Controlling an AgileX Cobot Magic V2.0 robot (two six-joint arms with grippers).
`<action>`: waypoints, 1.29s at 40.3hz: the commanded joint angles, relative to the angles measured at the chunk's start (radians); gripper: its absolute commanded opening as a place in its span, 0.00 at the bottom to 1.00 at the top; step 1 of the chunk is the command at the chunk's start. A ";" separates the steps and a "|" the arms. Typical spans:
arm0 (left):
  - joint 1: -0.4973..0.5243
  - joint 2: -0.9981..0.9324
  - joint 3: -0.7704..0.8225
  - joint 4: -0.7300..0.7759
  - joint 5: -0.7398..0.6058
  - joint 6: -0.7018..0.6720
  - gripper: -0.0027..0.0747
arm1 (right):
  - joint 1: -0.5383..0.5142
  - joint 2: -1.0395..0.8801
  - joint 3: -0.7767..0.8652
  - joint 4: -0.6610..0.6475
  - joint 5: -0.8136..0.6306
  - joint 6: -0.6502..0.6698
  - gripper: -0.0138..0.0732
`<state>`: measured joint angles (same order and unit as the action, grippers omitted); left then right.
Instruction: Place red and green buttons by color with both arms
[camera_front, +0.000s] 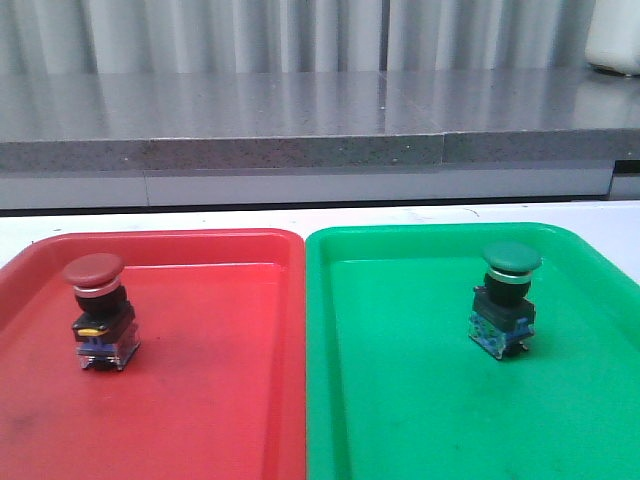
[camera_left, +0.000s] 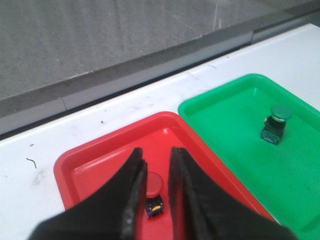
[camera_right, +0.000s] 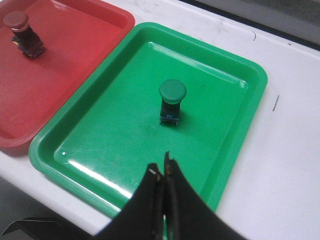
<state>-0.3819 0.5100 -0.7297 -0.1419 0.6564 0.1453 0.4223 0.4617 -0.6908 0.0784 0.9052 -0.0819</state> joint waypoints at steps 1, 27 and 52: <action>0.037 -0.048 0.033 -0.001 -0.147 0.002 0.09 | 0.000 0.006 -0.023 -0.005 -0.062 0.000 0.08; 0.366 -0.529 0.669 -0.009 -0.612 0.002 0.01 | 0.000 0.006 -0.023 -0.005 -0.063 0.000 0.08; 0.361 -0.534 0.758 0.101 -0.705 -0.212 0.01 | 0.000 0.007 -0.023 -0.005 -0.058 0.000 0.08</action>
<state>-0.0184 -0.0061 0.0042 -0.0446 0.0377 -0.0535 0.4223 0.4617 -0.6908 0.0784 0.9076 -0.0819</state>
